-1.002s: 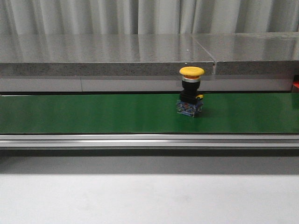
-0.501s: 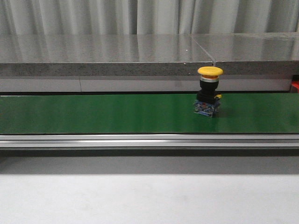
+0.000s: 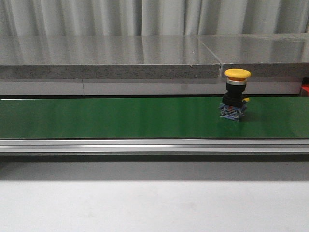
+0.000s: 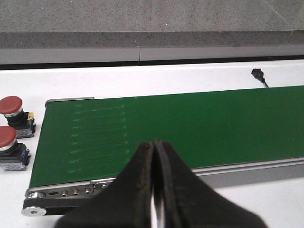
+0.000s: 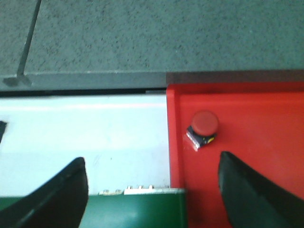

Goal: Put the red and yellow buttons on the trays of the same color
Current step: 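Grasp the yellow button off the belt end with the right gripper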

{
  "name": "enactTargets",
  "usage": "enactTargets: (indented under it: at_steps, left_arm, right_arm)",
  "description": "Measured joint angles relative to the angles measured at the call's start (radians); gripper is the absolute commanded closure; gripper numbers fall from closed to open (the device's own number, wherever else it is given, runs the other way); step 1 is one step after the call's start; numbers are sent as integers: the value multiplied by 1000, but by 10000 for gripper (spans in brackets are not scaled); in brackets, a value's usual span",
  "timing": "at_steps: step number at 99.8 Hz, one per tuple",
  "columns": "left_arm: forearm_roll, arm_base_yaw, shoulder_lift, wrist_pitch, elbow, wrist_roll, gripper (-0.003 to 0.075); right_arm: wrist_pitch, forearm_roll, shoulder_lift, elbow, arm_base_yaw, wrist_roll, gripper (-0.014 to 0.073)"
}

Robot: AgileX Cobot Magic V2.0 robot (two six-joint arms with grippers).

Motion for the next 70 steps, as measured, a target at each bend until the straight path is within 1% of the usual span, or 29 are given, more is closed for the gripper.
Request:
enactTargets:
  at_steps: [18,32,53,70]
  left_arm:
    - [0,0,0,0,0,0,739]
    - [0,0,0,0,0,0,739]
    - [0,0,0,0,0,0,739]
    - [0,0,0,0,0,0,739]
  right_arm:
    - [-14,0,-203,254,28,-12,32]
    - [-16,0,-308,398,84,-39,32]
    - [3,0,-334,499,213,-98,32]
    - [3,0,-332,516,303,-135,32]
